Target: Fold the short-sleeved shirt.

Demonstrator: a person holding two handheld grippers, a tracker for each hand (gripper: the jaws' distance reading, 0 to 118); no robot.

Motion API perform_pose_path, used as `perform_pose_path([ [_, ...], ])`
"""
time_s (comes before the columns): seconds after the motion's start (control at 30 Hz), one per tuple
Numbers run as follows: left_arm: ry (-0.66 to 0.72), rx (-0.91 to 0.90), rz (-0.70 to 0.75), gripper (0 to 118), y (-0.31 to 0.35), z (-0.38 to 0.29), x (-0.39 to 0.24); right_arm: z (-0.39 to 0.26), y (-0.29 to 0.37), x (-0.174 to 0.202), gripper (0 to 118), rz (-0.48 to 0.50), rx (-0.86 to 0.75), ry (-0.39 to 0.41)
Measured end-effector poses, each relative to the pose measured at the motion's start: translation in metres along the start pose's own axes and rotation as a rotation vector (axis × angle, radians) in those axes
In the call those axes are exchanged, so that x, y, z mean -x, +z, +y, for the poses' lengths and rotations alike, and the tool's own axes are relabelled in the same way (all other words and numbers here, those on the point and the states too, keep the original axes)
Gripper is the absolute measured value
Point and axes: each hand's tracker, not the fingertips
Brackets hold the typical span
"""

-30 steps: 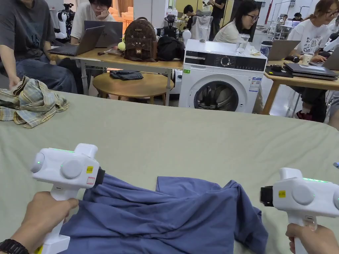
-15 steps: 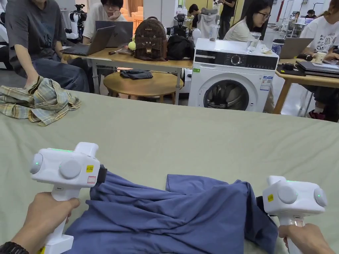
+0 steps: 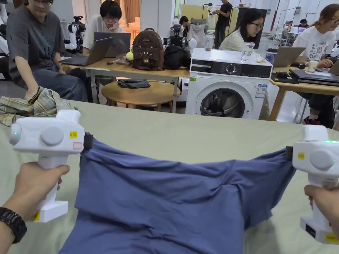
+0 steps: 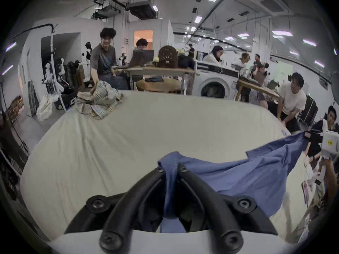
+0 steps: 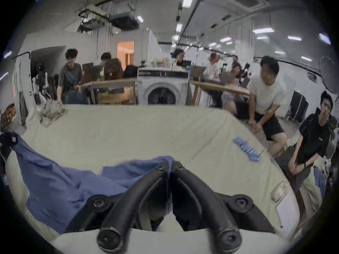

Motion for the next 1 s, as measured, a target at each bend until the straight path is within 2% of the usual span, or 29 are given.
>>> perform_pose_path([
  [0.07, 0.007, -0.037, 0.024, 0, 0.01, 0.019, 0.007, 0.02, 0.012, -0.003, 0, -0.016, -0.023, 0.013],
  [0.2, 0.011, -0.084, 0.032, 0, 0.026, 0.052, 0.015, 0.051, 0.03, -0.006, 0, -0.022, -0.087, -0.015],
  [0.53, -0.004, -0.193, 0.068, 0, 0.048, 0.145, 0.021, 0.138, 0.044, 0.012, 0, -0.039, -0.224, 0.022],
  [0.7, 0.03, -0.242, 0.058, 0, 0.054, 0.19, 0.022, 0.178, 0.041, 0.015, 0, -0.048, -0.269, -0.014],
  [1.0, 0.013, -0.305, 0.068, 0, 0.062, 0.227, 0.011, 0.221, 0.052, 0.014, 0, -0.081, -0.351, -0.009],
])
